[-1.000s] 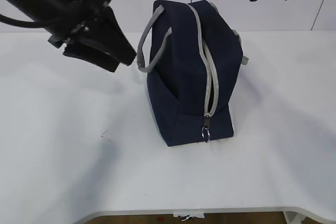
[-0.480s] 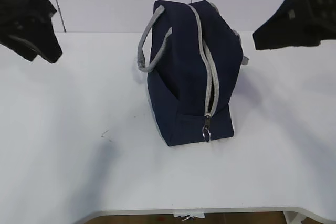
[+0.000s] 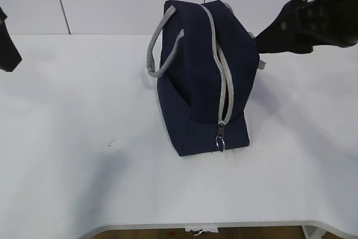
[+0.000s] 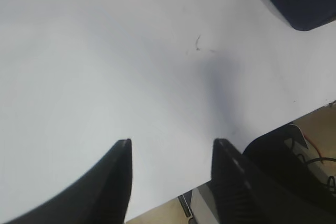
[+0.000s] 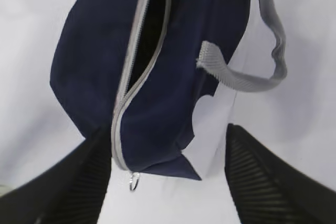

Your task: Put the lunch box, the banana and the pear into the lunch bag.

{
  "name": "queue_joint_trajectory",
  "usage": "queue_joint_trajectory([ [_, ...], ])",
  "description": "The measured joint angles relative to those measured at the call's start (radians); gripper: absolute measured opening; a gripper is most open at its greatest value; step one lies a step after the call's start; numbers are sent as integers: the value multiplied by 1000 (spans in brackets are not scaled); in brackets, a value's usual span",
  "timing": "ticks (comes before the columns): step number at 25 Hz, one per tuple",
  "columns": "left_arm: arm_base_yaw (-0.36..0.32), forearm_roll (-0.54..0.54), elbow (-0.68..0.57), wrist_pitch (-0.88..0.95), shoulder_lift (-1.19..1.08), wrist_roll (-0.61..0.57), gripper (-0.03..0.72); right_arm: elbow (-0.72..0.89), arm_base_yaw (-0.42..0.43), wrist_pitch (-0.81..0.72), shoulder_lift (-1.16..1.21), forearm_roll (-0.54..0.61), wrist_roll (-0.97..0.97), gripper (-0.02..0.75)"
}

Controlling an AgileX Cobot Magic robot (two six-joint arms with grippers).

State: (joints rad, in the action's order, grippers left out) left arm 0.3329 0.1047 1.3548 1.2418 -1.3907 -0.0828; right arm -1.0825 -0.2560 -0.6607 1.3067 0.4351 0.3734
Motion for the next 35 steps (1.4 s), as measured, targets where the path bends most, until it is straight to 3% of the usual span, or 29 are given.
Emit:
queue_joint_trajectory([
  [3, 0, 14, 0, 0, 4, 0, 372, 1, -13, 20, 4, -15, 43, 522],
  [8, 0, 32, 0, 0, 6, 0, 372, 12, -120, 29, -21, -56, 55, 522],
  [12, 0, 32, 0, 0, 6, 0, 372, 78, -234, 86, -31, -135, -27, 522],
  [17, 0, 34, 0, 0, 6, 0, 372, 197, -307, 180, -33, -204, -139, 522],
  [21, 0, 34, 0, 0, 6, 0, 372, 356, -333, 401, -35, -207, -162, 509],
  [27, 0, 35, 0, 0, 6, 0, 372, 667, -335, 944, -35, -254, -156, 455],
  [29, 0, 35, 0, 0, 6, 0, 372, 735, -335, 1051, -34, -255, -156, 449],
  [35, 0, 35, 0, 0, 6, 0, 370, 777, -335, 1164, 34, -255, -196, 445],
])
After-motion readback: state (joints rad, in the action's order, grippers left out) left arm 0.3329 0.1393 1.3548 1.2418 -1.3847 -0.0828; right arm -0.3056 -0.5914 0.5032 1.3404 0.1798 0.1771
